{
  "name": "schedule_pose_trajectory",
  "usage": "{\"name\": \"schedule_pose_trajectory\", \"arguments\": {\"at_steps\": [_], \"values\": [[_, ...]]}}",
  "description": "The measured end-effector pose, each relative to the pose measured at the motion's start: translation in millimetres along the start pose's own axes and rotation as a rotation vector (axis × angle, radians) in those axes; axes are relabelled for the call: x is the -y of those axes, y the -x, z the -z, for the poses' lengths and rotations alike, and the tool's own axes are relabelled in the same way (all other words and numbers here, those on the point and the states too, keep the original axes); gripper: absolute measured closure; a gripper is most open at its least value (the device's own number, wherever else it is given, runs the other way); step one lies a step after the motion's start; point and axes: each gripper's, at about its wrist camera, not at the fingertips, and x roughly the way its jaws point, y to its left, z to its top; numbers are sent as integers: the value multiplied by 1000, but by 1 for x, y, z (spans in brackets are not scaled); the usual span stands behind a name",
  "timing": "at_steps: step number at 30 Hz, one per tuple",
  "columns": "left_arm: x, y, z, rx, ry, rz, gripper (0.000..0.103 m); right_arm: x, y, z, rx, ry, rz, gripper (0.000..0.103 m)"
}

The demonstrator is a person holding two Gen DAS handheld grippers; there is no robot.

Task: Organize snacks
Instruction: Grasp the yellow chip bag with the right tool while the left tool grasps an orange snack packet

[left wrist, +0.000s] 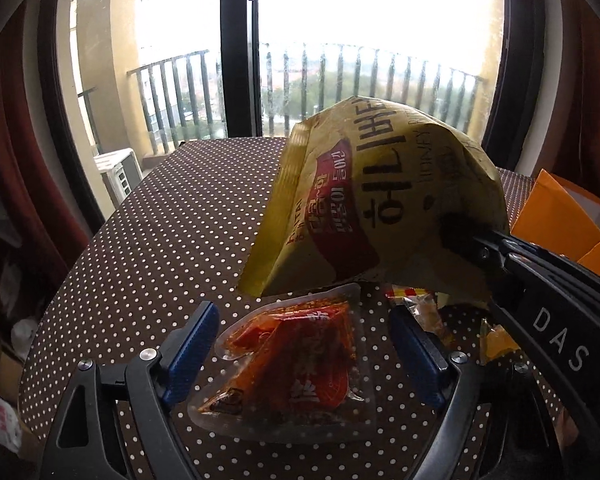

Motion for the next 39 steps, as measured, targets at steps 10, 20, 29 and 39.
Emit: {"name": "schedule_pose_trajectory", "arguments": {"at_steps": [10,20,29,39], "values": [[-1,-31,6,-40,-51,-35,16,4,-13,-3,-27,-56,55,89],[-5,-60,9,-134,-24,27,41,0,-18,-6,-33,-58,77,89],[-3,-53,13,-158,18,64,52,1,-17,-2,-51,-59,70,88],[14,-14,21,-82,59,53,55,0,2,-2,-11,-22,49,89]]}}
